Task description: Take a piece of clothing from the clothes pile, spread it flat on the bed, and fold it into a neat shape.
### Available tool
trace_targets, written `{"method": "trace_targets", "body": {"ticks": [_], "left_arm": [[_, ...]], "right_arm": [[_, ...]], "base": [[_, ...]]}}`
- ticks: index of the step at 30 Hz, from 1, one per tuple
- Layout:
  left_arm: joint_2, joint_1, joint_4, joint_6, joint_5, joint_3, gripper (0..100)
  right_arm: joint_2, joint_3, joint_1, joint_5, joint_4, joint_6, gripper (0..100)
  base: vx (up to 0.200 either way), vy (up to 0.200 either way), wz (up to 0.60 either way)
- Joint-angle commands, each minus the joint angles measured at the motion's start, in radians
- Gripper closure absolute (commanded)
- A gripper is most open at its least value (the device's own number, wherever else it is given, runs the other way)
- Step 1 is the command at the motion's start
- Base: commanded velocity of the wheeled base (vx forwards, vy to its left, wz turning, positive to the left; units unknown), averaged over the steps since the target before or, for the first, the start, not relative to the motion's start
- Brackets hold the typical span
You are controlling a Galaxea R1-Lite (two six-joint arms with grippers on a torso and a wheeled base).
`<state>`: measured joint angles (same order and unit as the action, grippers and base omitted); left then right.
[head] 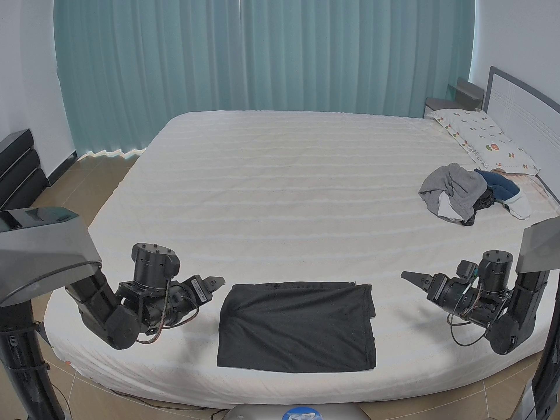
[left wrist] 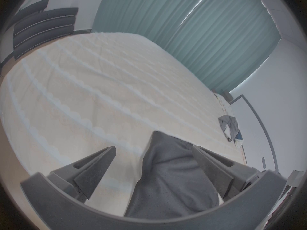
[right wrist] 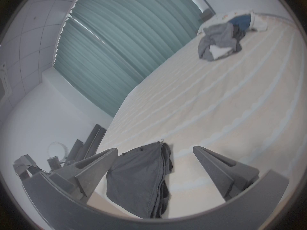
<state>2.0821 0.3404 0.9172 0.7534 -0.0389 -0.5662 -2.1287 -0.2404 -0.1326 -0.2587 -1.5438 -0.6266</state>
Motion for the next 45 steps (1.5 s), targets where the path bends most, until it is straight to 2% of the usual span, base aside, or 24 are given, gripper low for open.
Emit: {"method": "trace_targets", "body": {"ticks": [1, 4, 8, 10, 12, 15, 17, 18, 21, 24, 28, 29, 30, 31, 32, 33, 36, 37, 42, 45], "left_arm": [[-0.264, -0.031, 0.069, -0.06, -0.067, 0.137, 0], [-0.399, -0.081, 0.077, -0.123, -0.121, 0.149, 0], [-0.56, -0.087, 0.063, -0.164, -0.142, 0.193, 0], [-0.677, -0.087, 0.023, -0.243, -0.157, 0.227, 0], [-0.764, -0.087, -0.02, -0.287, -0.208, 0.233, 0], [-0.878, -0.086, -0.083, -0.309, -0.266, 0.233, 0], [-0.975, -0.086, -0.149, -0.342, -0.282, 0.235, 0], [-0.975, -0.086, -0.149, -0.342, -0.282, 0.235, 0], [-1.174, -0.084, -0.316, -0.44, -0.312, 0.233, 0], [-1.292, -0.086, -0.417, -0.505, -0.335, 0.23, 0], [-1.456, -0.086, -0.529, -0.588, -0.406, 0.233, 0], [-1.476, -0.086, -0.546, -0.602, -0.417, 0.233, 0], [-1.527, -0.089, -0.589, -0.641, -0.437, 0.235, 0], [-1.527, -0.089, -0.589, -0.641, -0.437, 0.235, 0], [-1.585, -0.09, -0.649, -0.684, -0.461, 0.235, 0], [-1.619, -0.093, -0.679, -0.709, -0.475, 0.235, 0], [-1.679, -0.11, -0.739, -0.75, -0.492, 0.236, 0], [-1.729, -0.144, -0.779, -0.767, -0.493, 0.236, 0], [-1.824, -0.267, -0.854, -0.796, -0.483, 0.238, 0], [-1.872, -0.287, -0.868, -0.807, -0.452, 0.243, 0]], "right_arm": [[0.283, 0.168, 0.007, 0.09, 0.002, 0.102, 0], [0.409, 0.231, 0.024, 0.101, -0.009, 0.188, 0], [0.579, 0.236, 0.034, 0.125, 0.014, 0.219, 0], [0.704, 0.234, 0.062, 0.128, 0.099, 0.286, 0], [0.808, 0.23, 0.11, 0.13, 0.192, 0.352, 0], [0.969, 0.224, 0.145, 0.122, 0.314, 0.375, 0], [1.099, 0.207, 0.149, 0.122, 0.418, 0.386, 0], [1.099, 0.207, 0.149, 0.122, 0.418, 0.386, 0], [1.359, 0.176, 0.149, 0.122, 0.722, 0.446, 0], [1.557, 0.13, 0.129, 0.119, 0.978, 0.475, 0], [1.836, -0.008, 0.064, 0.113, 1.449, 0.499, 0], [1.869, -0.026, 0.05, 0.113, 1.513, 0.501, 0], [1.948, -0.063, 0.014, 0.115, 1.66, 0.505, 0], [1.948, -0.063, 0.014, 0.115, 1.66, 0.505, 0], [2.026, -0.092, -0.025, 0.119, 1.794, 0.525, 0], [2.037, -0.099, -0.035, 0.13, 1.837, 0.541, 0], [2.031, -0.103, -0.033, 0.18, 1.834, 0.548, 0], [2.031, -0.103, -0.033, 0.227, 1.823, 0.547, 0], [2.031, -0.096, -0.032, 0.257, 1.82, 0.574, 0], [2.031, -0.089, -0.032, 0.358, 1.82, 0.581, 0]], "base": [[0.0, 0.0, 0.0], [0.0, 0.0, 0.0], [0.0, 0.0, 0.0], [0.0, 0.0, 0.0], [0.0, 0.0, 0.0], [0.0, 0.0, 0.0], [0.0, 0.0, 0.0], [0.0, 0.0, 0.0], [0.0, 0.0, 0.0], [0.0, 0.0, 0.0], [0.0, 0.0, 0.0], [0.0, 0.0, 0.0], [0.0, 0.0, 0.0], [0.0, 0.0, 0.0], [0.0, 0.0, 0.0], [0.0, 0.0, 0.0], [0.0, 0.0, 0.0], [0.0, 0.0, 0.0], [0.0, 0.0, 0.0], [0.0, 0.0, 0.0]]}}
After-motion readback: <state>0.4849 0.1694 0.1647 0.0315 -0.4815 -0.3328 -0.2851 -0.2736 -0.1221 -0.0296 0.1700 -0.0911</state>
